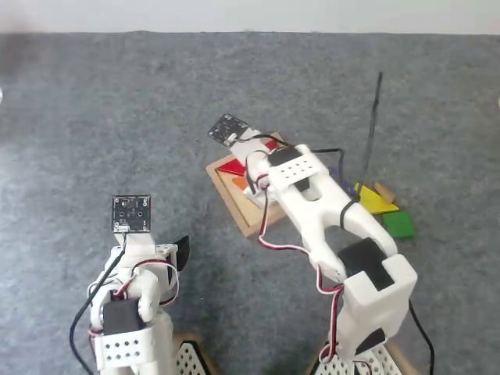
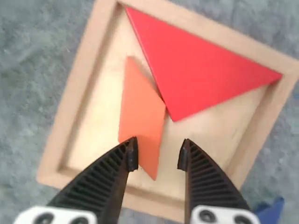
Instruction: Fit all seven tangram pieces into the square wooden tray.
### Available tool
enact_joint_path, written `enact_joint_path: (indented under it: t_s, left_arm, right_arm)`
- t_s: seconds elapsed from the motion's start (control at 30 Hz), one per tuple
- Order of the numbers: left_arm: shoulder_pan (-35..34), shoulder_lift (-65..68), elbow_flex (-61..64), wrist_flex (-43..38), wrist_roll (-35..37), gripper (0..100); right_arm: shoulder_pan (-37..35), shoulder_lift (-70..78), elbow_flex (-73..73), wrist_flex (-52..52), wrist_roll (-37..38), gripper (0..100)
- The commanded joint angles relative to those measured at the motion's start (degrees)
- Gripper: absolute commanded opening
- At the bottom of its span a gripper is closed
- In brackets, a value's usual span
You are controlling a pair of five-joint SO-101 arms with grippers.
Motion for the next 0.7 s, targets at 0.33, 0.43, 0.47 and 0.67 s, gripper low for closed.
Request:
enact_joint_path:
  t_s: [0.33, 0.43, 0.47, 0.67]
  left_arm:
    - [-0.1, -1.2, -1.3, 0.3, 0.4, 27]
    - [-0.1, -1.2, -1.3, 0.3, 0.4, 27]
    - [-0.1, -1.2, -1.3, 0.3, 0.4, 27]
    - [-0.1, -1.2, -1.3, 0.3, 0.4, 27]
  right_arm:
    - [6.6, -4.7, -0.1, 3.6, 7.2, 15.4]
    - [3.6, -9.9, 1.0, 3.6, 7.5, 15.4]
    - [2.5, -11.3, 1.8, 3.2, 7.6, 15.4]
    - [-2.2, -12.1, 7.6, -0.7, 13.5, 15.4]
